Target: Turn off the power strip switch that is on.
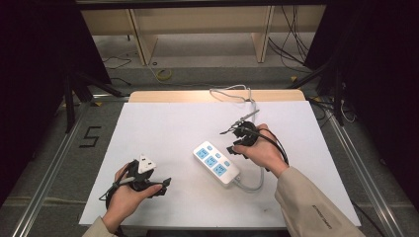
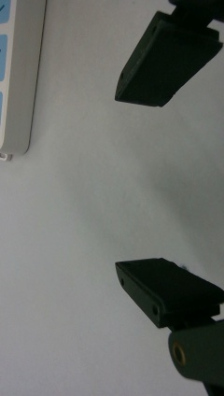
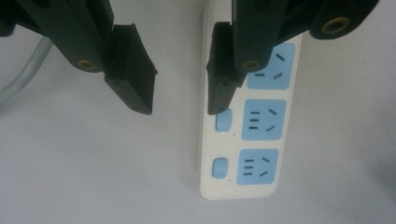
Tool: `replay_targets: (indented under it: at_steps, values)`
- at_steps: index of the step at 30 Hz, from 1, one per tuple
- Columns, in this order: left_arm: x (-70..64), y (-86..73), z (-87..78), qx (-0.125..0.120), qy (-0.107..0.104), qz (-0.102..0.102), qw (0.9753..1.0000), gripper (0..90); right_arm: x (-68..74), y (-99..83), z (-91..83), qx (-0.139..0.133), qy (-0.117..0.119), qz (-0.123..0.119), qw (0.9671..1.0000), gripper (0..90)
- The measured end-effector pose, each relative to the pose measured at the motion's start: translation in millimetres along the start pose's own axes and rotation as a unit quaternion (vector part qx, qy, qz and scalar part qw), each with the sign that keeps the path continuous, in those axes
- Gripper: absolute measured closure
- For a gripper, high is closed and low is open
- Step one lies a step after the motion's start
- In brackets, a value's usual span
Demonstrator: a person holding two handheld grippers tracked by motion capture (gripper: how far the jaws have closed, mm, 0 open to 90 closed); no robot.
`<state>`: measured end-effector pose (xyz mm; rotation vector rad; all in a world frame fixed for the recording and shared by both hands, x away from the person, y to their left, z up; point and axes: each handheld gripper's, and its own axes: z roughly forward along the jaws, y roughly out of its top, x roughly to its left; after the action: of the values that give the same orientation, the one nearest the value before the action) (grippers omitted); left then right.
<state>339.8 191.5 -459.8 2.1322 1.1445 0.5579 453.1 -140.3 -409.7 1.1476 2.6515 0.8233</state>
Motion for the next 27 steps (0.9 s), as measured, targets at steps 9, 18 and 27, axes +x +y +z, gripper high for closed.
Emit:
replay_targets:
  at_steps: [9,18,27]
  values:
    - [-0.1,-0.1,0.1,0.000,0.000,-0.001,1.0000,14.8,-3.2,-9.9,-5.6,-0.014,0.000,0.005,0.9999,58.7]
    - [0.2,-0.2,0.2,0.000,0.001,-0.001,1.0000,14.8,-4.3,-16.9,-11.8,-0.031,0.001,0.003,0.9995,56.0]
    - [0.0,-0.2,0.4,0.000,0.001,-0.003,1.0000,14.8,-8.1,-26.0,-16.9,-0.044,0.004,0.007,0.9990,53.9]
